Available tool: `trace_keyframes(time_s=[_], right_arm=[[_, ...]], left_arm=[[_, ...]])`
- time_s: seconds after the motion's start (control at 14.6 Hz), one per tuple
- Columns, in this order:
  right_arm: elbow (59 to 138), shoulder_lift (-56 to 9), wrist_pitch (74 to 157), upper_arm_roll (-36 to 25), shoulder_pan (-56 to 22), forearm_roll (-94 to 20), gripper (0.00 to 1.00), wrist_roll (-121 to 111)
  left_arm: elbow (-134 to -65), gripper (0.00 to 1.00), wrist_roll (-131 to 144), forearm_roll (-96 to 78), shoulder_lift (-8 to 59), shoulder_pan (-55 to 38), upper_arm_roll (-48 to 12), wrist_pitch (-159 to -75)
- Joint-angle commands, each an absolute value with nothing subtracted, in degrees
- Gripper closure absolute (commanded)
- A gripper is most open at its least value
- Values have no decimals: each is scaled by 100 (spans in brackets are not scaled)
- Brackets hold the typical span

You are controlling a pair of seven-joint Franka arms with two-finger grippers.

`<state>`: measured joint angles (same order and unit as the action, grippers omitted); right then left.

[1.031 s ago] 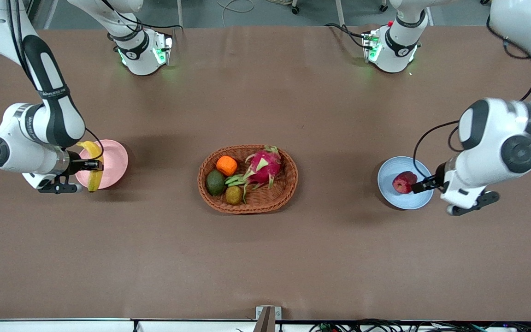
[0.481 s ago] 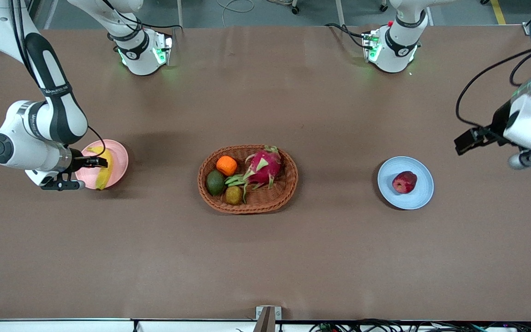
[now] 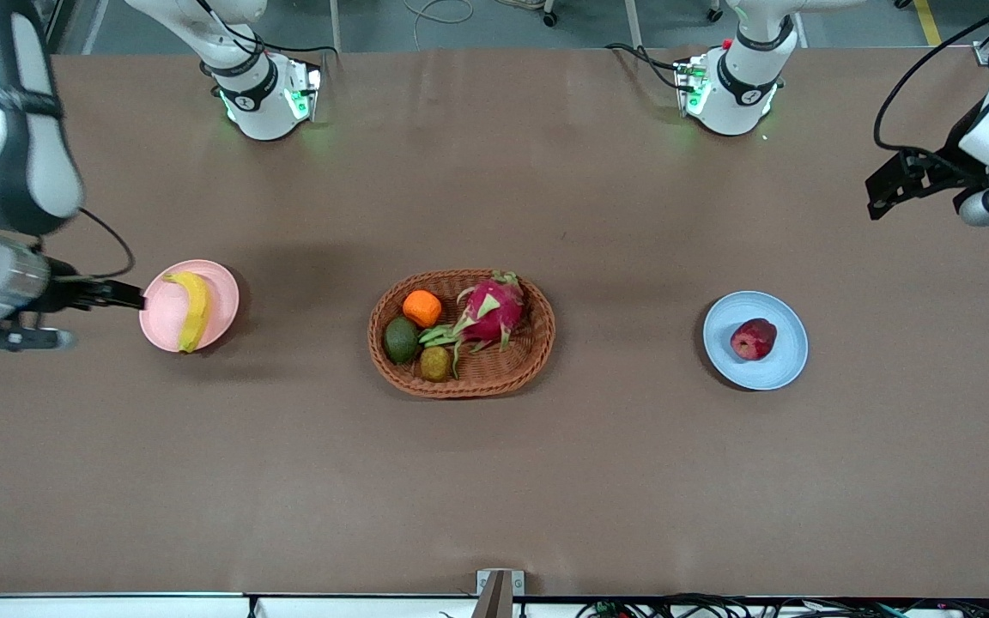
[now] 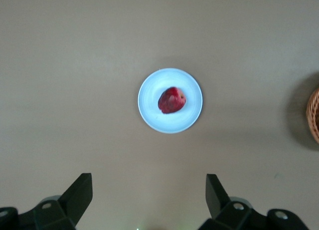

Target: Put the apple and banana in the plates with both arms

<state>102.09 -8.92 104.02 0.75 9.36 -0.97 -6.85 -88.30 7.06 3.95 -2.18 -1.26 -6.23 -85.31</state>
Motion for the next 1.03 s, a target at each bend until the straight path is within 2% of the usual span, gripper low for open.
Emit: trace_keyframes(time_s=[0.0,0.14,0.48,0.76,0.96], right_arm=[[8951,-967,9460,158,932,-88,0,-143],[8457,-923,8967,167,940,-97,0,-26],[7911,-852,8974,149,949,-26,0,-114],[7928,-826,9009,106,853,-70,0,-88],[7937,-739,9044,-445,284,-17,0,-105]], left_arm=[[-9000,0,580,246,-413,-167,-580,-8429],[-9000,0,571,211,-413,-132,-606,-8420],[-8991,0,571,149,-431,-132,-615,-8297],[-8991,0,571,141,-448,-149,-615,-8288],[-8991,0,571,141,-448,-158,-615,-8288]])
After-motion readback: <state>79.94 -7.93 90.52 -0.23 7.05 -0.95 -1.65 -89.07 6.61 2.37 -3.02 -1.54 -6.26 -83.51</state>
